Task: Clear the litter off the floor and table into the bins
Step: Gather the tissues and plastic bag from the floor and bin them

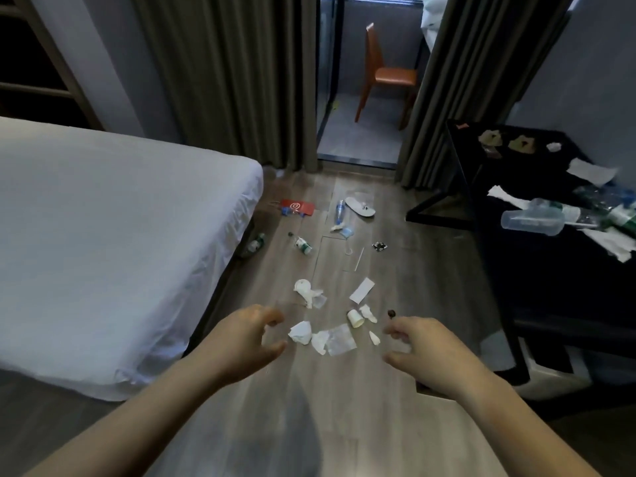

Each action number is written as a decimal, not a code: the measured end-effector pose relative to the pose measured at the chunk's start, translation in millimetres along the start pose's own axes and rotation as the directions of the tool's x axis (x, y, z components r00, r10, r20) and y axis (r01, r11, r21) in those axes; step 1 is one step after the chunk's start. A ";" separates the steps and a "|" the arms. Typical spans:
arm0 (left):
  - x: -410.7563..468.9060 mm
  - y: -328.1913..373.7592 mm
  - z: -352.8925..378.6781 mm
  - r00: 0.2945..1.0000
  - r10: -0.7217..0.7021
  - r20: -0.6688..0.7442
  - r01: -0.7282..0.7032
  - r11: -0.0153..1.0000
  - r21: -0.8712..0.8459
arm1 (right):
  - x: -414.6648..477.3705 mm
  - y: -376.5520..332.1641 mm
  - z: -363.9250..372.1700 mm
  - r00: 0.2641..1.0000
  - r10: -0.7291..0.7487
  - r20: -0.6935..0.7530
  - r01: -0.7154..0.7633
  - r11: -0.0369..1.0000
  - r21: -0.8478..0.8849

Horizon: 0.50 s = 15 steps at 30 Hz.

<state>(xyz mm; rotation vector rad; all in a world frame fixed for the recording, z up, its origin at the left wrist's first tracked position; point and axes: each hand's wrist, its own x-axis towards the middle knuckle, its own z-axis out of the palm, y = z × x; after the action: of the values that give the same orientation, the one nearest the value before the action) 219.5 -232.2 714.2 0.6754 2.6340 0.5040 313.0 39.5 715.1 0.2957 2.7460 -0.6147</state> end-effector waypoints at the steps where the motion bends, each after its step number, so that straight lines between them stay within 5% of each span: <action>1: 12.8 -3.9 -0.8 1.000 -0.011 0.015 0.011 1.000 -0.013 | 14.0 2.5 -1.9 1.000 0.010 0.018 -0.010 1.000 0.003; 15: 239.3 -90.1 -12.6 0.983 0.003 0.184 0.015 0.995 -0.098 | 215.6 3.0 16.2 0.974 0.206 0.097 -0.206 0.978 -0.010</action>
<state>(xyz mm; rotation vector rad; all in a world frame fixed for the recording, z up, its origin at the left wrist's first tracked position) -15.4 -185.7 623.7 0.6502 2.4208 0.5398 117.3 63.2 626.3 0.5288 2.5785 -0.5580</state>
